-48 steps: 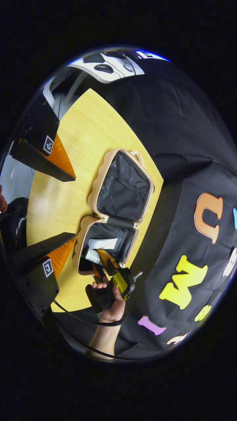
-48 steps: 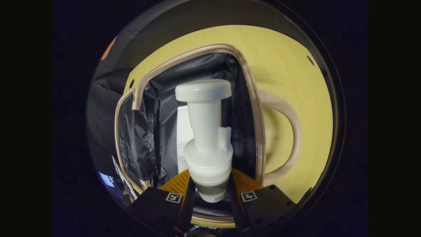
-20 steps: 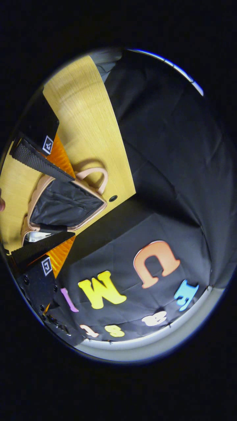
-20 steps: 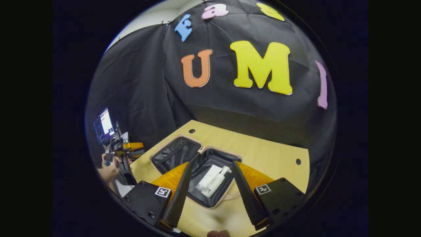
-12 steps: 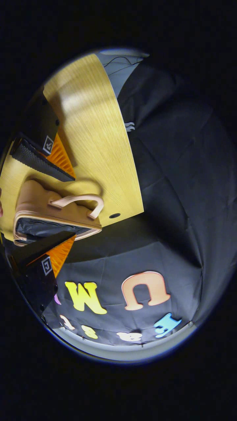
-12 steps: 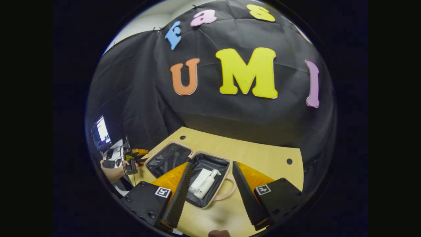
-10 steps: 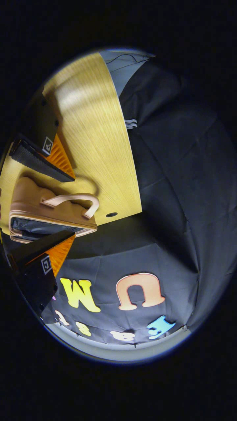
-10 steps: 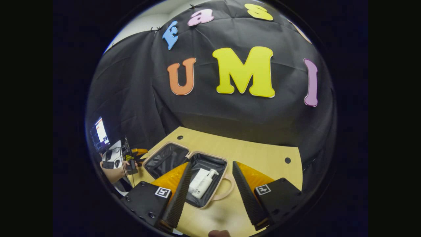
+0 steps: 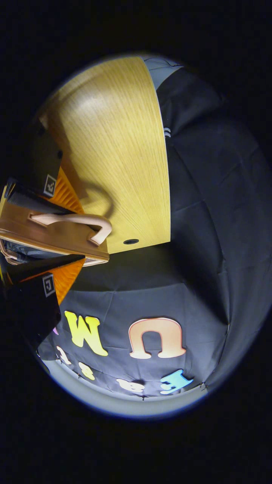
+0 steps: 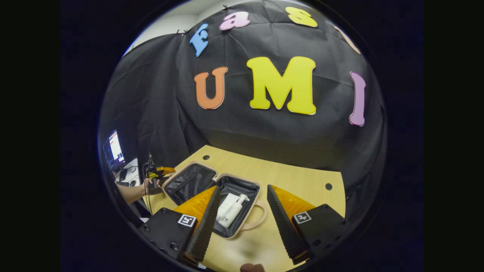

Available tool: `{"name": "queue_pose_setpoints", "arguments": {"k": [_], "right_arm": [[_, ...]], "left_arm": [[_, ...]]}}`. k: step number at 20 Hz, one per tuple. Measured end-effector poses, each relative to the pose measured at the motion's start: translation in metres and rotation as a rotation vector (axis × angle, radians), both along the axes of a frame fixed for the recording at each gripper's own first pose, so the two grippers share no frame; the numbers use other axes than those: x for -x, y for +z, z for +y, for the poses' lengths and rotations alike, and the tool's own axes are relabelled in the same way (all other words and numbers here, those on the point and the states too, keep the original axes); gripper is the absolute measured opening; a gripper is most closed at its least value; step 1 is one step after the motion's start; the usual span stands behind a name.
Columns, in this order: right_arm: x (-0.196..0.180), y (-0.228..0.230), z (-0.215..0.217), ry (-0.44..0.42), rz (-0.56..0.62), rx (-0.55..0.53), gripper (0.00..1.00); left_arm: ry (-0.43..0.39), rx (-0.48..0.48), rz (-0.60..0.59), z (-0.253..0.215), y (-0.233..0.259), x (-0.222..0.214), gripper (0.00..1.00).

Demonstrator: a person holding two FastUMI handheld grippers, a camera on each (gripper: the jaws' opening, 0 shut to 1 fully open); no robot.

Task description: First open the suitcase, pack the skin care products into it, and then close the suitcase.

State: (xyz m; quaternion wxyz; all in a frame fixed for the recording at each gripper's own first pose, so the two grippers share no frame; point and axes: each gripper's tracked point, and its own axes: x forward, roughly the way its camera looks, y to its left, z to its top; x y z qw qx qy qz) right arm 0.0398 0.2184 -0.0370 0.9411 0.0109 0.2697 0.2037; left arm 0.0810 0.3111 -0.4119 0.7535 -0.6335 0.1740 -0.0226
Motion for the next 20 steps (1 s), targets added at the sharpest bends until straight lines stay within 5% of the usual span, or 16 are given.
{"name": "queue_pose_setpoints", "arguments": {"k": [2, 3, 5, 6, 10, 15, 20], "right_arm": [[0.003, 0.001, -0.005, -0.008, -0.005, -0.015, 0.75], [0.004, 0.002, -0.008, -0.011, -0.008, -0.026, 0.75], [0.007, 0.007, -0.014, -0.023, -0.023, -0.054, 0.75], [0.008, 0.01, -0.017, -0.029, -0.032, -0.071, 0.75], [0.014, 0.025, -0.04, -0.065, -0.101, -0.113, 0.75], [0.026, 0.047, -0.091, -0.166, -0.233, -0.078, 0.75], [0.043, 0.057, -0.146, -0.28, -0.301, -0.044, 0.75]], "left_arm": [[0.007, -0.028, 0.023, 0.002, 0.002, 0.0, 0.22], [0.015, -0.052, 0.026, 0.004, 0.008, 0.002, 0.2], [0.02, -0.102, 0.008, 0.003, 0.033, 0.002, 0.0], [0.014, -0.133, -0.007, -0.001, 0.05, 0.001, 0.08], [-0.005, -0.308, -0.127, -0.034, 0.143, 0.006, 0.07], [-0.035, -0.636, -0.249, -0.132, 0.236, 0.009, 0.07], [-0.088, -0.93, -0.272, -0.254, 0.255, 0.019, 0.07]]}}
